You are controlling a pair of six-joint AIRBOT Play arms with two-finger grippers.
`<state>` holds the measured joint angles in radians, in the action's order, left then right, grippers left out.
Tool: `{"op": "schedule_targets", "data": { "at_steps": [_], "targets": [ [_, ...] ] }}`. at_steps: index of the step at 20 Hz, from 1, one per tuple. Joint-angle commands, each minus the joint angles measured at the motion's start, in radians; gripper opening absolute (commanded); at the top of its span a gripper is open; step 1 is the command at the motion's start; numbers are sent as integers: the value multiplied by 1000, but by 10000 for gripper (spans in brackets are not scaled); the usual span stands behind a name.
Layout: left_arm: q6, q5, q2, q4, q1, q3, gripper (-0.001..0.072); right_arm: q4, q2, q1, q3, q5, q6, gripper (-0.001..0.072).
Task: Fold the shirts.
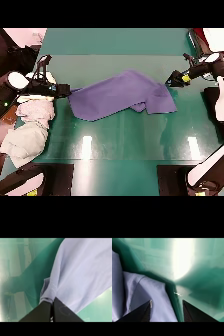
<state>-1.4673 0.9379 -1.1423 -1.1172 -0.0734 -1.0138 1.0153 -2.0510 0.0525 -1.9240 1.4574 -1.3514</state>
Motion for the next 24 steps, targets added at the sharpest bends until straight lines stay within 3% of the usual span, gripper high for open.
{"op": "schedule_targets", "data": {
  "at_steps": [1, 3, 5, 7, 11, 16, 24],
  "targets": [
    [0, -5, 0, 3, 1, -1, 23, 0, -10, -27, 0, 1, 10, 427],
    [0, -2, 0, 3, 1, -1, 23, 0, -11, -54, 0, -4, 11, 421],
    [0, 8, 0, 3, 1, -1, 23, 0, -11, -79, 0, -19, 11, 171],
    [0, 36, 0, 3, 1, -1, 23, 0, -7, -83, 0, -18, 16, 13],
    [0, 134, 7, 3, 1, -56, 23, 8, 100, -46, 0, -26, 17, 11],
    [1, 192, 72, 3, 1, -362, 23, 6, 412, 62, 0, -63, 18, 11],
    [0, 261, 197, 58, 1, -814, 23, 6, 874, 125, 0, -235, 18, 12]
  ]
}}
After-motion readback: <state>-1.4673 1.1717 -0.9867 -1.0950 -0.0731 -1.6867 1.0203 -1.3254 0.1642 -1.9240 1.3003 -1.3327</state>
